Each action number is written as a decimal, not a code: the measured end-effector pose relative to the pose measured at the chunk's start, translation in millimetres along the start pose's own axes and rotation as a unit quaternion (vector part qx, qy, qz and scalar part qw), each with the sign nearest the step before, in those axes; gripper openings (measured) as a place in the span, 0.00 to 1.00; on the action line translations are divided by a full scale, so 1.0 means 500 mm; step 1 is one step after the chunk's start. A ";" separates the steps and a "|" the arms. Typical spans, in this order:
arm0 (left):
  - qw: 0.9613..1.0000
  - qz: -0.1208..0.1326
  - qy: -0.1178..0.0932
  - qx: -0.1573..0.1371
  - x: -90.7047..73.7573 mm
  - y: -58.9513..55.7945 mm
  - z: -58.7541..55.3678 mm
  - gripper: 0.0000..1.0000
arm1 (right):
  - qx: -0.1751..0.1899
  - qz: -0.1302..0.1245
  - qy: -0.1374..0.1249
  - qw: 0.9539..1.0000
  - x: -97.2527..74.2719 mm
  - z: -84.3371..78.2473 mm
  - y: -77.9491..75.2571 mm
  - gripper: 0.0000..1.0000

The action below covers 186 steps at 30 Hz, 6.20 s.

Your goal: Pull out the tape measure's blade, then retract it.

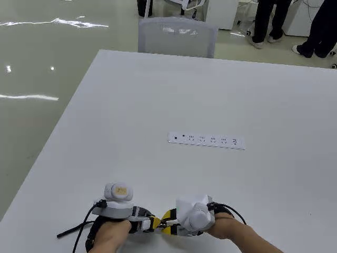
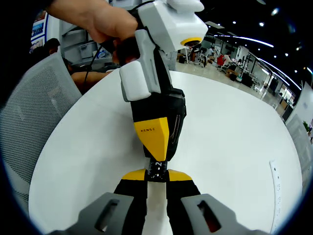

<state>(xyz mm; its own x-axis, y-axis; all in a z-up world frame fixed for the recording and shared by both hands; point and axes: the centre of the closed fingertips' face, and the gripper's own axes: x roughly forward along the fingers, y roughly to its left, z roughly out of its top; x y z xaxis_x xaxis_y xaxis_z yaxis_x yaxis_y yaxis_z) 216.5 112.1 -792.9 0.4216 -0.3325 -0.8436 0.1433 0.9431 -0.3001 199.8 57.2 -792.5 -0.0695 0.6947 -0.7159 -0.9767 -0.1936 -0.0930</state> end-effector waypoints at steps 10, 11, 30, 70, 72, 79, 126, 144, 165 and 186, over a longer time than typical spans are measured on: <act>1.000 0.000 0.001 0.001 0.008 0.007 0.003 0.65 | -0.001 0.001 0.000 1.000 0.005 0.004 0.000 0.13; 1.000 0.000 0.001 0.002 0.008 0.007 0.003 0.65 | -0.001 0.001 -0.001 1.000 0.006 0.005 0.000 0.13; 1.000 -0.002 0.002 0.002 0.005 0.001 -0.001 0.65 | 0.000 -0.002 -0.003 1.000 0.017 0.014 -0.002 0.13; 0.999 0.017 0.014 0.027 0.016 0.008 -0.003 0.66 | 0.032 -0.023 -0.017 0.999 0.034 0.002 0.001 0.14; 0.999 0.017 0.015 0.028 0.017 0.006 -0.004 0.66 | 0.037 -0.021 -0.017 0.999 0.034 0.002 0.001 0.14; 0.999 0.017 0.010 0.025 0.007 -0.003 -0.002 0.66 | 0.037 -0.024 -0.015 0.999 0.034 0.003 0.001 0.15; 0.986 -0.037 -0.041 0.155 -0.086 -0.031 -0.011 0.80 | 0.158 -0.122 -0.047 0.979 -0.103 0.007 0.018 0.40; 0.969 -0.058 -0.073 0.229 -0.141 -0.031 -0.057 0.91 | 0.193 -0.187 -0.066 0.961 -0.215 -0.033 0.069 0.51; 0.952 -0.072 -0.096 0.282 -0.203 -0.041 -0.114 0.99 | 0.258 -0.259 -0.080 0.927 -0.309 -0.080 0.166 0.77; 0.942 -0.082 -0.119 0.303 -0.262 -0.057 -0.165 0.99 | 0.282 -0.277 -0.089 0.914 -0.359 -0.081 0.224 0.95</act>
<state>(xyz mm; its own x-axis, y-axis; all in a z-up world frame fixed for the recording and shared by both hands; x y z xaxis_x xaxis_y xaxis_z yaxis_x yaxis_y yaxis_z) 83.3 128.2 -710.6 0.5279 -0.5314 -0.6625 0.6784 0.7331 -0.0474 111.2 -117.3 -702.5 0.4840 0.6893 -0.5391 -0.8186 0.5744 -0.0004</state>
